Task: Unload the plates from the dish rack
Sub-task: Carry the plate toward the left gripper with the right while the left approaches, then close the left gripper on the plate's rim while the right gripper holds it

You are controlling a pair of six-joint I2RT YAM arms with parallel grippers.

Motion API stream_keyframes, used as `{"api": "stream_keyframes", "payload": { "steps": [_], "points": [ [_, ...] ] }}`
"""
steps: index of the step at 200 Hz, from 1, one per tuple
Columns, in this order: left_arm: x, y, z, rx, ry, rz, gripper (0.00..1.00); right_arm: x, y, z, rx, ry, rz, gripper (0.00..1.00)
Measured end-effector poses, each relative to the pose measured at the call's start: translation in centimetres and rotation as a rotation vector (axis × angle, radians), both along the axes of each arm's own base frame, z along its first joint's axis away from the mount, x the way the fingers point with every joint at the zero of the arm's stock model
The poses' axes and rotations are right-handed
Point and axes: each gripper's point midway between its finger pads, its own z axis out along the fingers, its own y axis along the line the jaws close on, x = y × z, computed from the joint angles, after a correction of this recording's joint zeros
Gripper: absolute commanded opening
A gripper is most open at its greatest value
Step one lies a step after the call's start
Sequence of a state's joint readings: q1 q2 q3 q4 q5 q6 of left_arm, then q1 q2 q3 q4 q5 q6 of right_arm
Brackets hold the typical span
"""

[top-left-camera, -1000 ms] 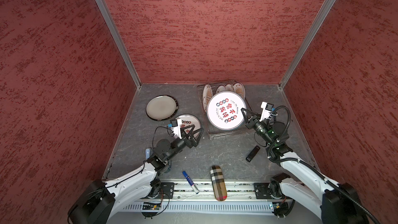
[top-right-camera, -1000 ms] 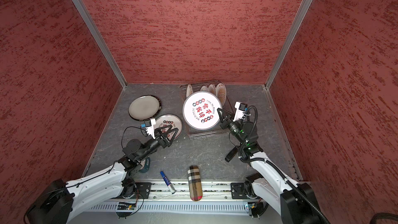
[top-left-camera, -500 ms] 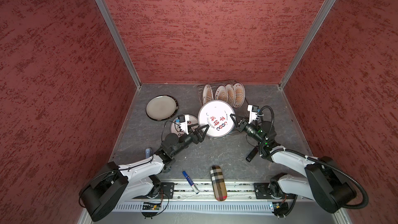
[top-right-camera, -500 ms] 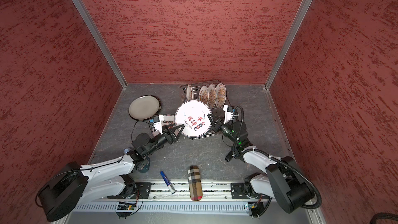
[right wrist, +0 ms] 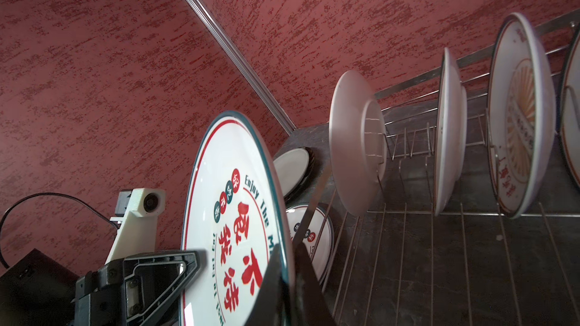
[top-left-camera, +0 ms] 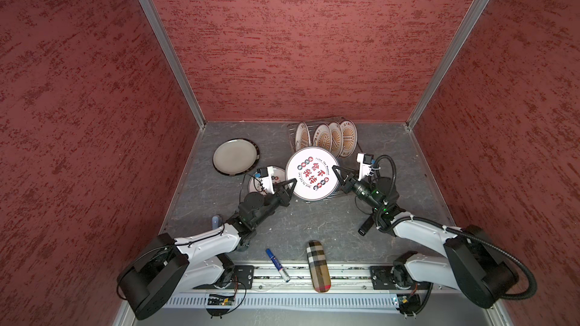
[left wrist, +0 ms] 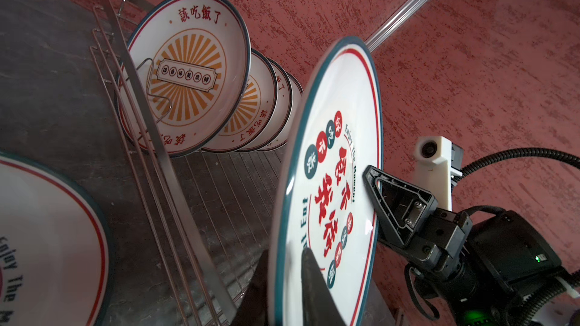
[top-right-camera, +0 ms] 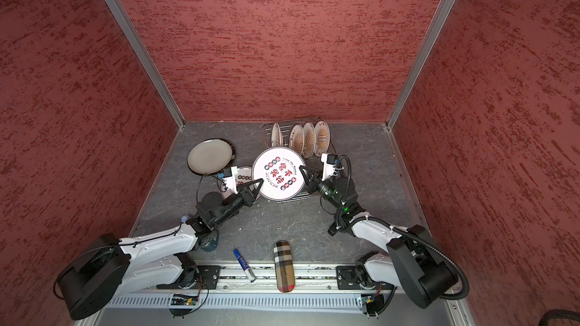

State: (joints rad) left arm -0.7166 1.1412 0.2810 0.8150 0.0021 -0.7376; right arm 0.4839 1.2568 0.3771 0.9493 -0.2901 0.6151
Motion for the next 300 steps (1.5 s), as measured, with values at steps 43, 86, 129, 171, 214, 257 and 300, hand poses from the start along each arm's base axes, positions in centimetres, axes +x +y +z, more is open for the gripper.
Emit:
{"api": "stream_keyframes", "payload": {
  "steps": [43,86,129,171,214,257,300],
  "points": [
    [0.3,0.2,-0.3,-0.027,0.033,0.022,0.0,0.2,0.2,-0.2,-0.014,-0.02,-0.014,0.0],
    [0.4,0.3,-0.1,-0.041,0.036,0.026,0.0,0.2,0.5,0.0,-0.009,-0.036,-0.018,0.0],
    [0.4,0.4,0.0,-0.059,0.034,0.026,0.0,0.1,0.6,0.3,-0.004,-0.048,-0.012,0.1],
    [-0.1,0.4,0.0,-0.072,0.031,-0.004,0.0,-0.3,2.3,0.0,-0.04,-0.056,0.063,0.26],
    [-0.4,0.7,0.4,-0.084,0.018,-0.006,0.0,-1.2,3.7,0.9,-0.048,-0.092,0.147,0.59],
    [-0.5,1.2,0.9,-0.096,0.003,0.004,0.0,-1.4,4.4,1.3,-0.058,-0.101,0.183,0.99],
    [-1.1,1.7,1.1,-0.107,-0.009,0.005,0.0,-1.4,4.5,0.8,-0.068,-0.08,0.182,0.99]
  ]
}}
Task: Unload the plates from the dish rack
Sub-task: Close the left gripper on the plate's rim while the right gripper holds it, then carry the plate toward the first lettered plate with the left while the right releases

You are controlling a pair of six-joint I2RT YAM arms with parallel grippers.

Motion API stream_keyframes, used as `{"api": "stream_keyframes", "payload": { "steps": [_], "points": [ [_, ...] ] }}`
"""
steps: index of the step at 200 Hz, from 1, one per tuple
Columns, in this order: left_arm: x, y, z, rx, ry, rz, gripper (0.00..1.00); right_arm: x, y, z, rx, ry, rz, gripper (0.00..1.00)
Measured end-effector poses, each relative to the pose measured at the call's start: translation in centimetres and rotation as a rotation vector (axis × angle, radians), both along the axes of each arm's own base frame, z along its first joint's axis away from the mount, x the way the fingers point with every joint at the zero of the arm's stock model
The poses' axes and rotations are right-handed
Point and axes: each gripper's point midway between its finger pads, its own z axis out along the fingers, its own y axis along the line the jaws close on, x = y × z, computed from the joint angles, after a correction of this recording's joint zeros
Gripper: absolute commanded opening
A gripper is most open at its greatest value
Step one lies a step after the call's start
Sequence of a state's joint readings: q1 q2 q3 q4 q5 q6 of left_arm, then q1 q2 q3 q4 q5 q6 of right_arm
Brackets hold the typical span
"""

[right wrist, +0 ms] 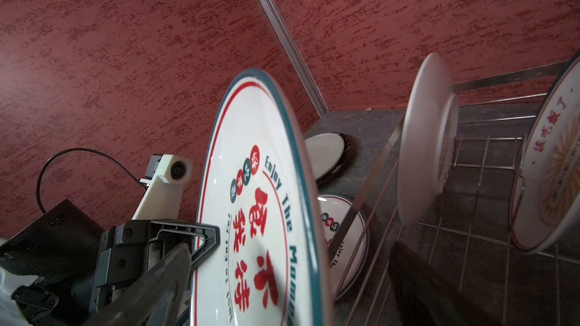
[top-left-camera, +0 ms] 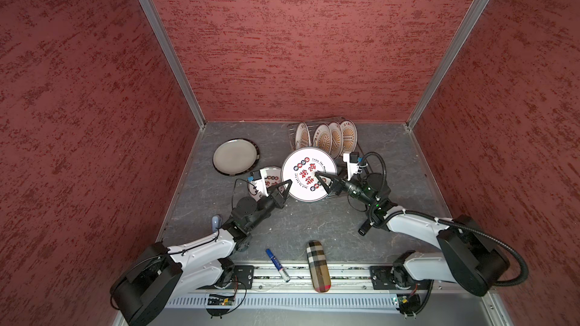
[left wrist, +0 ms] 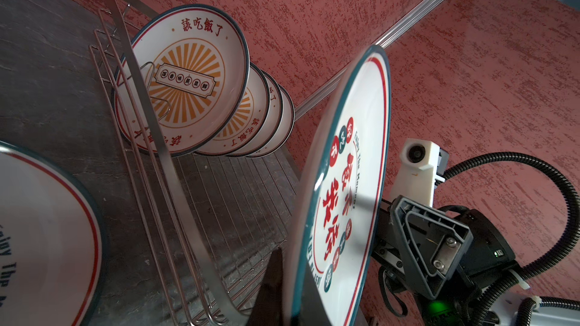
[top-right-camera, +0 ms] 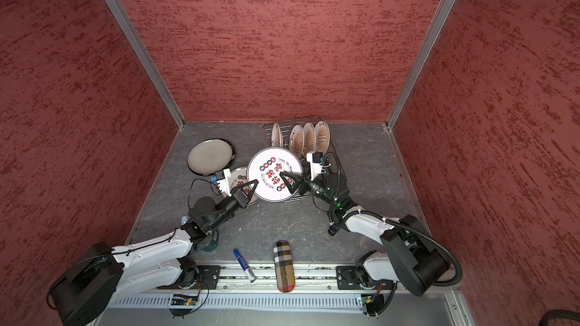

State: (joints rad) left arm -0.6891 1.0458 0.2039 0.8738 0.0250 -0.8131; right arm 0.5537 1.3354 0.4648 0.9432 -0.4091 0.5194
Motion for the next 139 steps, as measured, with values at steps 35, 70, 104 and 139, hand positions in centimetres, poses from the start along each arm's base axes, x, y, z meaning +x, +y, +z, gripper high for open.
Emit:
{"api": "stream_keyframes", "payload": {
  "steps": [35,70,104,139],
  "points": [
    [-0.2,0.5,0.1,-0.003,-0.003,0.009,0.0,0.1,-0.1,0.0,-0.001,0.002,-0.006,0.99],
    [0.0,1.4,-0.2,0.001,0.004,0.053,0.0,-0.2,-0.2,0.3,0.009,-0.014,-0.009,0.99],
    [0.3,2.5,-0.6,0.001,0.014,0.102,0.0,-1.1,-0.8,0.7,0.027,-0.042,-0.011,0.99],
    [0.3,3.6,-1.1,-0.01,0.027,0.14,0.0,-1.8,-1.3,1.2,0.048,-0.073,-0.016,0.99]
  ]
}}
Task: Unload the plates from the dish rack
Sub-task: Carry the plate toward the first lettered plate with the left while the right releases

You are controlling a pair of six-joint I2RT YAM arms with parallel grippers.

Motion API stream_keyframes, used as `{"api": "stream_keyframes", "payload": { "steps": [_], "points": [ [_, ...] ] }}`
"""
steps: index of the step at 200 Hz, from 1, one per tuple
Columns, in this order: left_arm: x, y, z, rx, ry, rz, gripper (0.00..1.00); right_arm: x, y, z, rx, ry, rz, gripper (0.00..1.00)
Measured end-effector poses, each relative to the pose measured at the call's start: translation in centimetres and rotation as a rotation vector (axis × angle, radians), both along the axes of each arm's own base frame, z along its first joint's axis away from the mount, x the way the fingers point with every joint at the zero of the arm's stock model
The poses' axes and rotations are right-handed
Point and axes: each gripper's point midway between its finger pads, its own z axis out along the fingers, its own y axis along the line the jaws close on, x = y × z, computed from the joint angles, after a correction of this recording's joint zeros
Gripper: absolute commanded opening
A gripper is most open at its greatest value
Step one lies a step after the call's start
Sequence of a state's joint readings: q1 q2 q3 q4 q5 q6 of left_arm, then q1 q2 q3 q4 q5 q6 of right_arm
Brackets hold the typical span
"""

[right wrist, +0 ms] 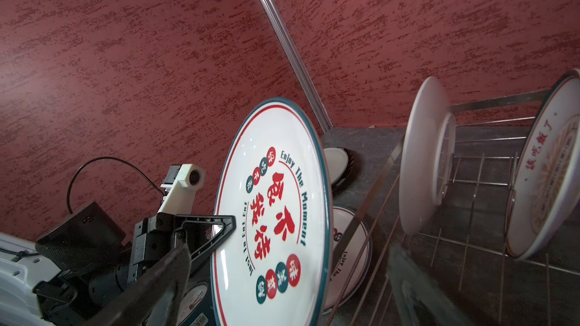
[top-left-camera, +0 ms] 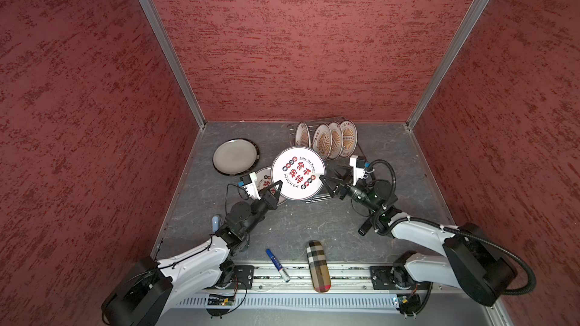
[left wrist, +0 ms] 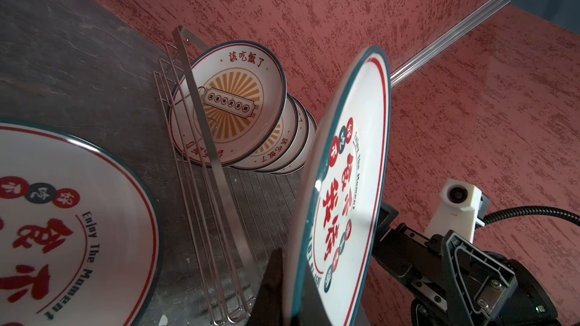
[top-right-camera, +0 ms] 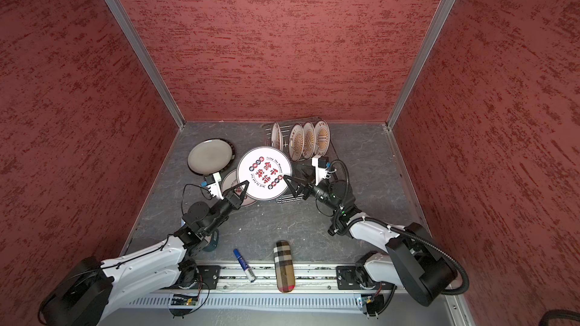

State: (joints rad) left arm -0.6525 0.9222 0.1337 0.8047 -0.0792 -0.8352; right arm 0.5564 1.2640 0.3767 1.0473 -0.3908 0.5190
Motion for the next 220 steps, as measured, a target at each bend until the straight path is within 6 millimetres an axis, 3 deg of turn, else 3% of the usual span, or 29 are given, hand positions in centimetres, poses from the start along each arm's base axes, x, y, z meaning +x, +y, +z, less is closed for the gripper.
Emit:
{"api": "stream_keyframes", "payload": {
  "steps": [73,123,164,220],
  "points": [
    [0.4,2.9,-0.8,-0.043,0.054,0.119,0.0,-0.4,1.1,-0.7,-0.028,-0.007,0.028,0.99],
    [0.6,5.2,-1.9,-0.079,0.118,0.227,0.0,-1.0,5.3,-0.5,-0.126,-0.055,0.091,0.99],
    [0.7,7.0,-3.9,-0.068,0.2,0.319,0.0,-1.1,8.0,-1.4,-0.217,-0.065,0.109,0.99],
    [0.3,9.5,-7.6,-0.058,0.351,0.45,0.0,-0.8,9.1,-3.5,-0.309,-0.045,0.1,0.99]
  ]
}}
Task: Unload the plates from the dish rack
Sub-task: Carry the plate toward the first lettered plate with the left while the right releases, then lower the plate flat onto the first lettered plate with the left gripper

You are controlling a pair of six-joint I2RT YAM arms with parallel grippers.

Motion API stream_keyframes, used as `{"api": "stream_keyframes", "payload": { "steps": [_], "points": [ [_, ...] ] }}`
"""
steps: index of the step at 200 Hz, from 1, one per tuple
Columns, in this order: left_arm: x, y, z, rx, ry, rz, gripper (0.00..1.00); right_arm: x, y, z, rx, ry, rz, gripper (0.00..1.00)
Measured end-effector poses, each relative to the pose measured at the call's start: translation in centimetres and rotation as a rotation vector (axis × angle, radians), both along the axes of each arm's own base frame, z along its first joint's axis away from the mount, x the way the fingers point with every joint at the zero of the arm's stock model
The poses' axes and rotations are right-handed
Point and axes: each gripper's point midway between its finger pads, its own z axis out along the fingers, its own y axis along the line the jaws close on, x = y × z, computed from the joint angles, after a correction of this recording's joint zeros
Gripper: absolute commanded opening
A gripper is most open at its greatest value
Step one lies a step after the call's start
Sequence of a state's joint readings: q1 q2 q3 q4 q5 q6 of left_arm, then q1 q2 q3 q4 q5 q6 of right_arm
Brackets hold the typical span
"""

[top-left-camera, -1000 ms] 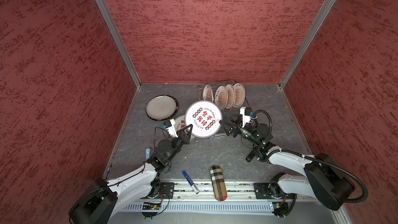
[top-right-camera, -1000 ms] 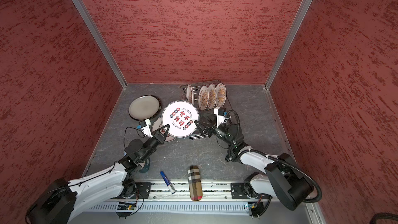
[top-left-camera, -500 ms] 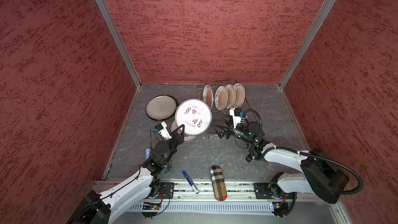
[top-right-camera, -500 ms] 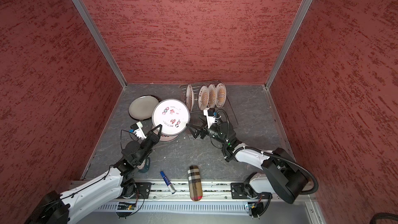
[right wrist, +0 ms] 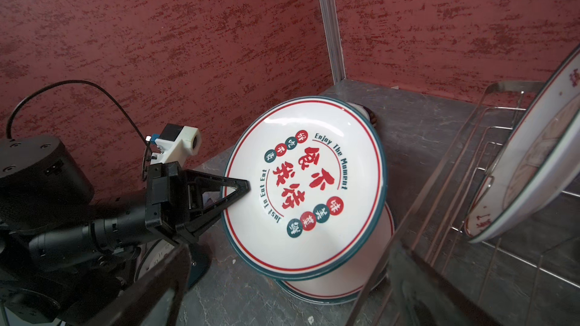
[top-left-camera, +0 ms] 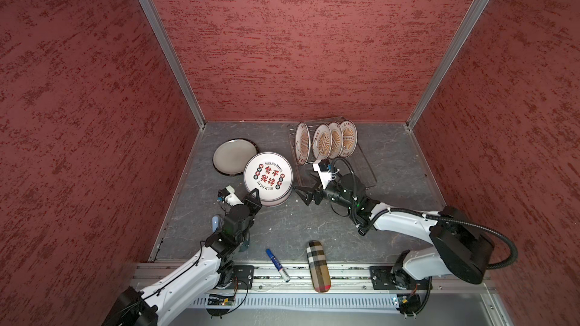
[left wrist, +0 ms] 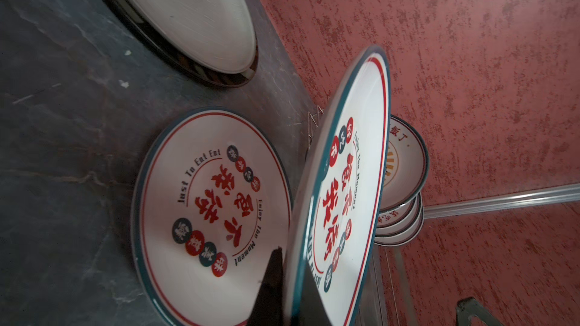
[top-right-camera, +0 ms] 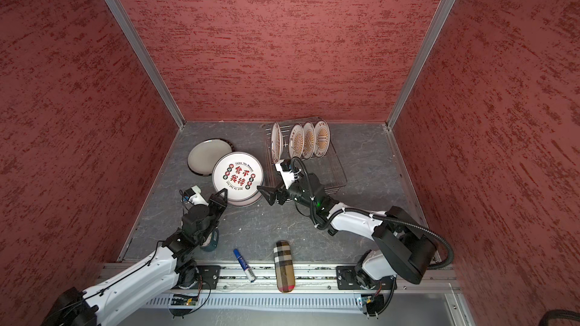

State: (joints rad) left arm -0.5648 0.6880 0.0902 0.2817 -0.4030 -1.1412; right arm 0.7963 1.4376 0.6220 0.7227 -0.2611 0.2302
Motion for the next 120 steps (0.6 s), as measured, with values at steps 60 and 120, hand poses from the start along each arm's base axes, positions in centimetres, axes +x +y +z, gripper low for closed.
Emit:
{"api": "stream_keyframes", "payload": {
  "steps": [60,120],
  "points": [
    [-0.4,1.2,-2.2,-0.03,0.157,0.089,0.0,0.7,1.2,-0.9,-0.051,0.014,-0.003,0.99],
    [-0.6,0.7,-3.4,-0.073,0.288,0.106,0.0,1.0,2.2,-2.5,-0.123,0.046,0.006,0.99]
  ]
}}
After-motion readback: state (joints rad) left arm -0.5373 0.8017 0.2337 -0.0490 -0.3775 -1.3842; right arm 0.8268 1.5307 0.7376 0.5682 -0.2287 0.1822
